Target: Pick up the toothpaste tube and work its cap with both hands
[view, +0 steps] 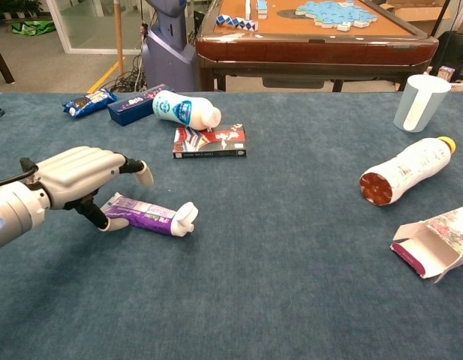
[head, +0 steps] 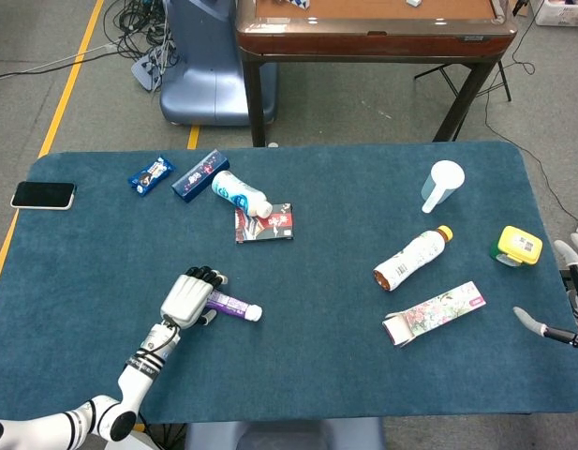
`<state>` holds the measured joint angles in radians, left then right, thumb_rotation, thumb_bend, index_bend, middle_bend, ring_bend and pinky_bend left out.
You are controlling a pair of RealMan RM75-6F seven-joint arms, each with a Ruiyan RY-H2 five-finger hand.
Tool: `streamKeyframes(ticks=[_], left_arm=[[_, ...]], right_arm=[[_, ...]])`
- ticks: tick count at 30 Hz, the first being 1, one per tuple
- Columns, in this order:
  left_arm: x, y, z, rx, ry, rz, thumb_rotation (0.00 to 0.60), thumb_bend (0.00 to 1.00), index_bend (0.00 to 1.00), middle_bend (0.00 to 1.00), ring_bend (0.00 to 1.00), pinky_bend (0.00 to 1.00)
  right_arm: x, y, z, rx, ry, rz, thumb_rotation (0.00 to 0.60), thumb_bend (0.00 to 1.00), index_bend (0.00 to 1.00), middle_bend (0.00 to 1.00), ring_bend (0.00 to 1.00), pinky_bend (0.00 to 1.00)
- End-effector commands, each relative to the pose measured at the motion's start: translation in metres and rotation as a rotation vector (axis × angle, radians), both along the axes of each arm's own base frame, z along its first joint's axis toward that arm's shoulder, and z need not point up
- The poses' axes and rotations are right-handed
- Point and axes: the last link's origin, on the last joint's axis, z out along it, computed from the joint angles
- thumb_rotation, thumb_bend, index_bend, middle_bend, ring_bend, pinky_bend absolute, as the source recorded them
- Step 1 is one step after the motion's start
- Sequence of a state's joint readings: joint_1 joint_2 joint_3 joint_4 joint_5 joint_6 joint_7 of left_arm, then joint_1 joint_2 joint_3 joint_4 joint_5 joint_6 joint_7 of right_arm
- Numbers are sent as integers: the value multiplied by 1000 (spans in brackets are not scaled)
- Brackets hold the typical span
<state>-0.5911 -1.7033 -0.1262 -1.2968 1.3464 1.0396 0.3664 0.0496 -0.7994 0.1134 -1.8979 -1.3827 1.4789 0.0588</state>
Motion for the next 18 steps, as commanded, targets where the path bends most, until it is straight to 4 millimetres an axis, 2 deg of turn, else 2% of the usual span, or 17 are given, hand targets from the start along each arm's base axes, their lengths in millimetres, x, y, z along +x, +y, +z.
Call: streamKeyframes(ticks=[1, 7, 18], left_arm=[[0, -1, 0, -14, 12, -5, 600, 212, 287, 280, 197, 215], [4, -1, -2, -32, 20, -10, 600, 257, 301, 276, 193, 215], [10, -2, -6, -49, 28, -18, 600, 264, 360, 293, 193, 215]], right_arm=[[-1, 0, 0, 0, -4, 1, 363, 113, 21, 5, 0, 0], [-2, 2, 1, 2, -12, -3, 363, 113, 21, 5, 0, 0], [-4, 5, 2, -1, -27, -4, 363, 113, 21, 5, 0, 0]])
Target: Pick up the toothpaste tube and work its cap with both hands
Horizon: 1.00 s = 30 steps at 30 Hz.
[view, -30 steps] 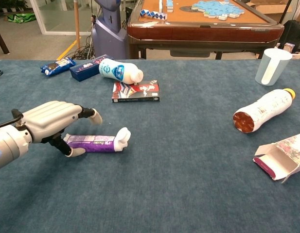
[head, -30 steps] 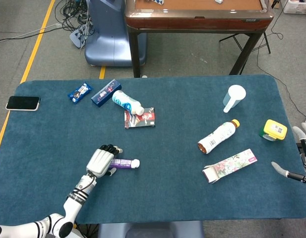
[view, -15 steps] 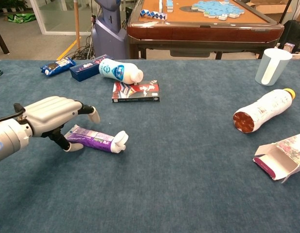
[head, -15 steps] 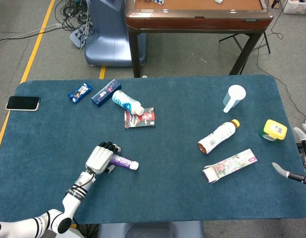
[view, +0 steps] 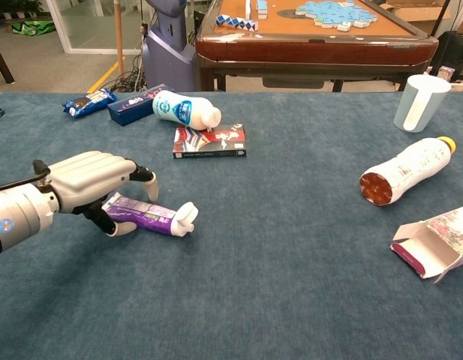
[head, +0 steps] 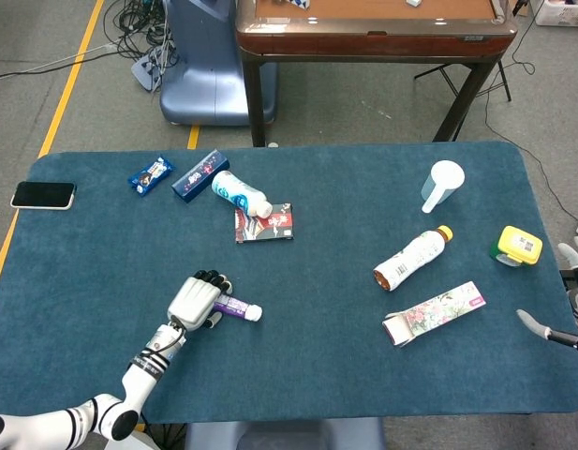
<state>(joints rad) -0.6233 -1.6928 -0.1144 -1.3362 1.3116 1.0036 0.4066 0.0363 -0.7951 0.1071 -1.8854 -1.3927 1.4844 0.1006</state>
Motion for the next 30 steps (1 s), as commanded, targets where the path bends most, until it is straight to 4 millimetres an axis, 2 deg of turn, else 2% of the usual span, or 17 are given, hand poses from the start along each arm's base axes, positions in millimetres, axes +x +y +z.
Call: streamKeyframes(ticks=[1, 13, 17, 25, 30], left_arm=[[0, -1, -1, -2, 6, -3, 600, 264, 360, 293, 193, 215], [3, -4, -5, -11, 13, -11, 600, 264, 377, 296, 193, 215], [3, -5, -8, -25, 5, -10, 600, 312, 421, 330, 195, 215], [4, -1, -2, -30, -72, -4, 600, 352, 511, 506, 324, 225], [5, 3, 13, -46, -174, 22, 600, 378, 550, 580, 388, 273]], right_arm=[[-1, 1, 0, 2, -5, 0, 362, 113, 21, 5, 0, 0], [-3, 5, 2, 2, -18, -6, 363, 113, 21, 5, 0, 0], [-4, 6, 2, 0, -19, -9, 363, 113, 21, 5, 0, 0], [-3, 8, 4, -4, -19, -5, 364, 113, 21, 5, 0, 0], [3, 6, 2, 10, -20, 20, 364, 113, 21, 5, 0, 0]])
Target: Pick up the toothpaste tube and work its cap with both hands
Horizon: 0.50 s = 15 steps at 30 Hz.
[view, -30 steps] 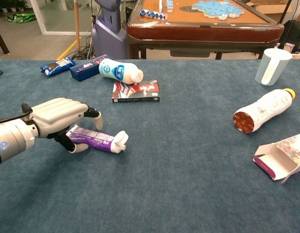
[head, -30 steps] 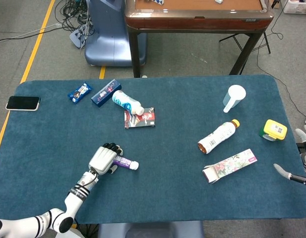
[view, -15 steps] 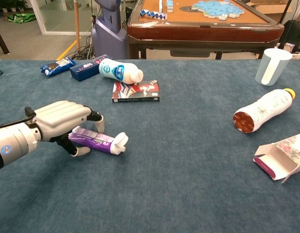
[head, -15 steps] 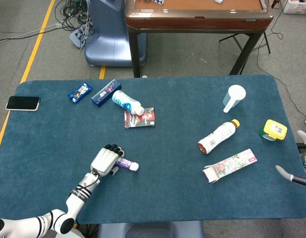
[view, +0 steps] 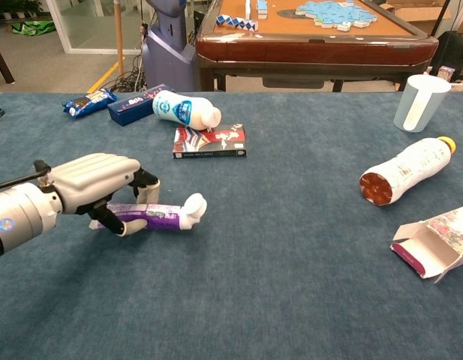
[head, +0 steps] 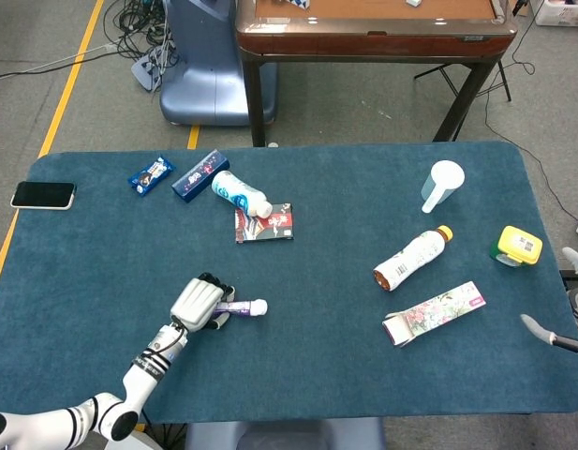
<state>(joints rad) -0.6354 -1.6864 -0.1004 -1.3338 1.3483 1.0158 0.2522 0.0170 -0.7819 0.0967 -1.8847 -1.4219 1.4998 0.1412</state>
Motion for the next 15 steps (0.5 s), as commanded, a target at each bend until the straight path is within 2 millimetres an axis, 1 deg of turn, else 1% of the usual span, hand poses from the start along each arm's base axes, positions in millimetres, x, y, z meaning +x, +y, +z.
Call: streamKeyframes(ticks=[1, 4, 8, 10, 15], left_arm=[[0, 4, 16, -8, -71, 12, 600, 386, 553, 588, 394, 278], [0, 7, 30, -8, -111, 22, 600, 401, 558, 603, 411, 289], [4, 8, 49, -18, -176, 38, 600, 422, 559, 621, 430, 303], [9, 7, 58, -36, -218, 37, 600, 434, 559, 626, 433, 308], [26, 4, 76, -79, -305, 18, 600, 451, 557, 642, 442, 316]], right_arm=[[5, -3, -1, 12, 3, 21, 364, 113, 21, 5, 0, 0], [15, -8, -3, 38, 6, 69, 364, 113, 21, 7, 0, 0], [37, -20, -7, 85, 30, 157, 363, 114, 21, 19, 0, 0], [52, -28, -11, 122, 43, 216, 362, 146, 21, 26, 0, 0], [96, -50, -28, 240, 81, 366, 360, 286, 56, 35, 0, 0]])
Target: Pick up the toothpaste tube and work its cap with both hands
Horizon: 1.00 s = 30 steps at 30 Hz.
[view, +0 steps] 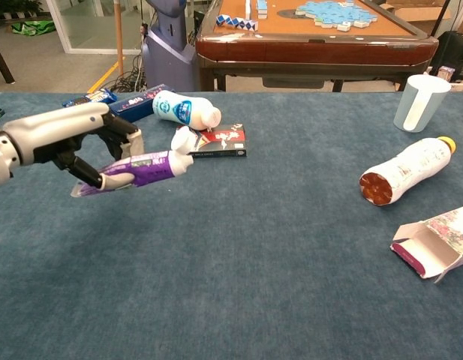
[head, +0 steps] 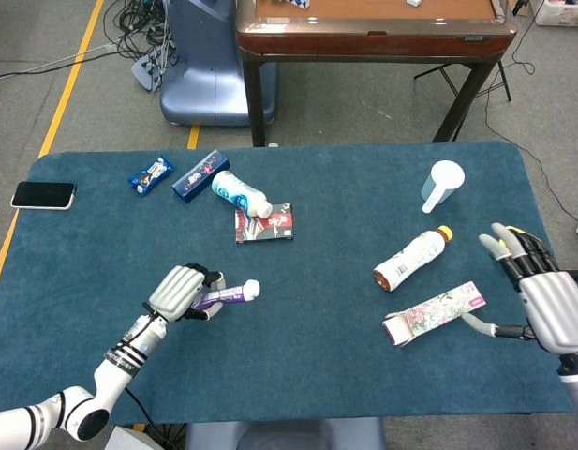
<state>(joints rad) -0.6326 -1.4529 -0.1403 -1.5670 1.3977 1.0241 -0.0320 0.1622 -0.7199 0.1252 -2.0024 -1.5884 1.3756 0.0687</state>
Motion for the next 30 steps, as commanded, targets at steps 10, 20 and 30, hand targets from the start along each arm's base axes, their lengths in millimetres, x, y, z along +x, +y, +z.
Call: streamKeyframes(ticks=[10, 20, 30], left_arm=[[39, -10, 14, -71, -102, -67, 600, 451, 556, 651, 447, 317], [54, -5, 6, -103, -96, -49, 600, 452, 557, 651, 447, 317], [65, 6, 5, -109, -114, -12, 600, 452, 559, 656, 449, 318]], right_arm=[[100, -43, -48, 248, 128, 293, 160, 505, 126, 39, 0, 0], [143, -58, -86, 377, 156, 378, 0, 510, 136, 39, 0, 0], [166, -64, -121, 456, 198, 426, 0, 526, 148, 43, 0, 0]])
